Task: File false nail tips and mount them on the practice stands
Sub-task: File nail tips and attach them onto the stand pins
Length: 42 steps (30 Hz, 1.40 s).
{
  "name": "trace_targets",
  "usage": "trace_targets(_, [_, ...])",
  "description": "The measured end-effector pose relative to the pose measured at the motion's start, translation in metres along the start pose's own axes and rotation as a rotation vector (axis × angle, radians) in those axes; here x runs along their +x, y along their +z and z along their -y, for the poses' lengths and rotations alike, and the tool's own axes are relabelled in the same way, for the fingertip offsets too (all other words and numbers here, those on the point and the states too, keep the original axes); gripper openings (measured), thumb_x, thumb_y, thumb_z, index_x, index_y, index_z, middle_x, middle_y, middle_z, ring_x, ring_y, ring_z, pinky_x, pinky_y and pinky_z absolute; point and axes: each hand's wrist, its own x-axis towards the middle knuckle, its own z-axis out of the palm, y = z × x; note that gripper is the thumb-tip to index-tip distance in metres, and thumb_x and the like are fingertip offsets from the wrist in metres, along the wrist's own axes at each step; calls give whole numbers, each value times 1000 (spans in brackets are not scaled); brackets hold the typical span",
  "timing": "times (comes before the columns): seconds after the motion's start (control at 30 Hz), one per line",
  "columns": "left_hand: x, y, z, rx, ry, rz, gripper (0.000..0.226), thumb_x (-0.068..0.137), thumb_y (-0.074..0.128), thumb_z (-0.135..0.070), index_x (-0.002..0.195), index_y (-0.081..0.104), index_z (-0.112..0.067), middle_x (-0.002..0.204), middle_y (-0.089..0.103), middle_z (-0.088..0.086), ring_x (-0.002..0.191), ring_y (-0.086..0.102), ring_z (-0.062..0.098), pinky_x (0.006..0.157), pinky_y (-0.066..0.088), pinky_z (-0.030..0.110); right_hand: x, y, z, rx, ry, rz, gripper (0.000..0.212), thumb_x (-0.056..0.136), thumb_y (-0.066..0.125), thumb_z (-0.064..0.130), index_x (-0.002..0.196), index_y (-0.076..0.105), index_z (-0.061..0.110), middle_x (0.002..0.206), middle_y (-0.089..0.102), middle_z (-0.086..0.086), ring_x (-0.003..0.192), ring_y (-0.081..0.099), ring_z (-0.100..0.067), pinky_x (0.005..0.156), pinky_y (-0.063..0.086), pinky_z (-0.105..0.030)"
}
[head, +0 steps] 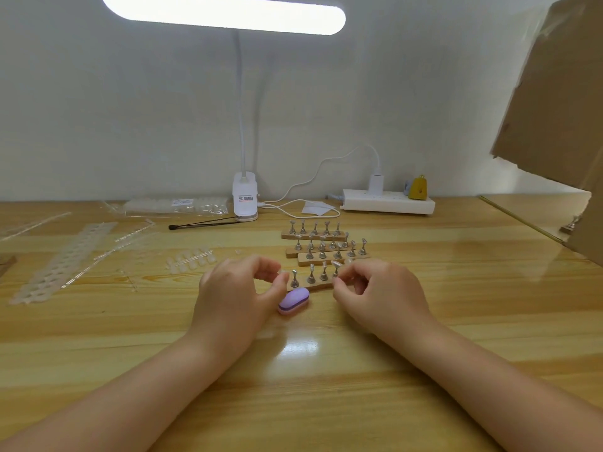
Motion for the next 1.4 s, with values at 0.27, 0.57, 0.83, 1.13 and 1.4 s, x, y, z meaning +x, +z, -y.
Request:
trace_targets(0.27, [3, 8, 8, 105, -37, 109, 7, 88, 58, -44, 91, 56, -38, 80, 60, -25, 87, 57, -2, 89, 27, 25, 5, 10, -2, -119, -79, 40, 20, 91, 56, 39, 93, 73, 29, 60, 51, 17, 59, 48, -3, 49, 29, -18])
trace_targets(0.57, [3, 9, 7, 107, 30, 156, 14, 91, 57, -43, 101, 57, -33, 83, 66, -22, 89, 57, -4, 83, 19, 18, 10, 13, -6, -124, 5, 21, 24, 93, 55, 40, 99, 74, 26, 75, 69, 8, 73, 62, -12, 63, 49, -28])
trace_targets(0.83, [2, 11, 7, 116, 78, 149, 12, 90, 58, -42, 97, 56, -33, 84, 69, -19, 91, 57, -1, 86, 20, 18, 13, 13, -6, -150, 3, 13, 25, 94, 54, 43, 106, 73, 29, 94, 73, 8, 88, 64, -13, 71, 52, -29])
trace_targets(1.13, [0, 10, 6, 99, 117, 124, 11, 90, 58, -41, 98, 54, -33, 85, 68, -19, 91, 59, 1, 89, 24, 21, 10, 13, -4, -176, -115, -47, 18, 94, 55, 29, 95, 71, 21, 77, 64, 9, 70, 54, -10, 56, 41, -27])
trace_targets(1.4, [-3, 3, -4, -26, 220, -37, 16, 87, 64, -37, 99, 58, -29, 73, 66, -16, 83, 57, -6, 88, 26, 7, -4, 8, 5, 146, -177, -116, 10, 90, 62, 20, 81, 59, 23, 68, 53, 10, 63, 51, -11, 53, 40, -22])
